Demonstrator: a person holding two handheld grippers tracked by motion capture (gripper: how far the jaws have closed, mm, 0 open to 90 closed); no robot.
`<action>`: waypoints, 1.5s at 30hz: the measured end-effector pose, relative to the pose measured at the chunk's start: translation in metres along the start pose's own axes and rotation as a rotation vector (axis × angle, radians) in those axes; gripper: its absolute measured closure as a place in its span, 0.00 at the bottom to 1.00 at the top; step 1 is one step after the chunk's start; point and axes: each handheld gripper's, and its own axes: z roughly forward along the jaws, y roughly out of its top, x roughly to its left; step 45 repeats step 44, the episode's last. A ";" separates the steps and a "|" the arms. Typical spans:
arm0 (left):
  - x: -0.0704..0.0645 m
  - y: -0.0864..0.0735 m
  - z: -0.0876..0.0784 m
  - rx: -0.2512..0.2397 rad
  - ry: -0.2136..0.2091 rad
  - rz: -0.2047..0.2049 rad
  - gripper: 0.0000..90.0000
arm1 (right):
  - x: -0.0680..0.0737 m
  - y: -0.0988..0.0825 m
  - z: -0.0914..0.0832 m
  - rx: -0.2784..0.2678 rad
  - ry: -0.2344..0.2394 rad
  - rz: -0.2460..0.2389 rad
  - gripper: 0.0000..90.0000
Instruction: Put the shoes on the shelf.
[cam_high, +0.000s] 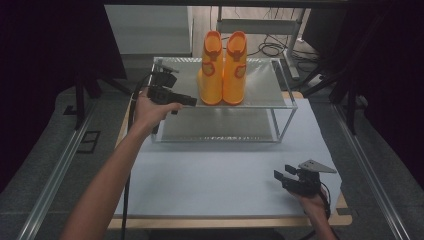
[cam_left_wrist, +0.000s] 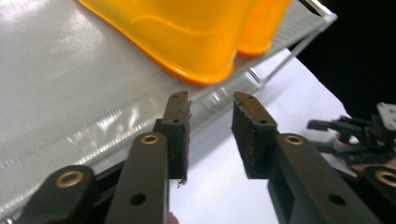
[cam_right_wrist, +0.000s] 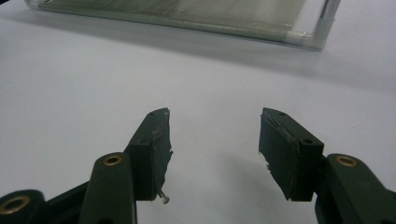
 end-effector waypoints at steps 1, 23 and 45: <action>-0.001 -0.003 -0.002 -0.001 -0.008 0.007 0.71 | 0.000 0.000 0.000 0.000 0.000 0.002 0.48; -0.008 -0.085 -0.034 -0.037 -0.081 0.059 0.63 | 0.001 0.000 0.001 0.004 -0.002 -0.009 0.48; 0.009 -0.123 -0.023 -0.015 -0.112 -0.006 0.60 | 0.001 0.001 0.002 0.004 -0.004 -0.012 0.48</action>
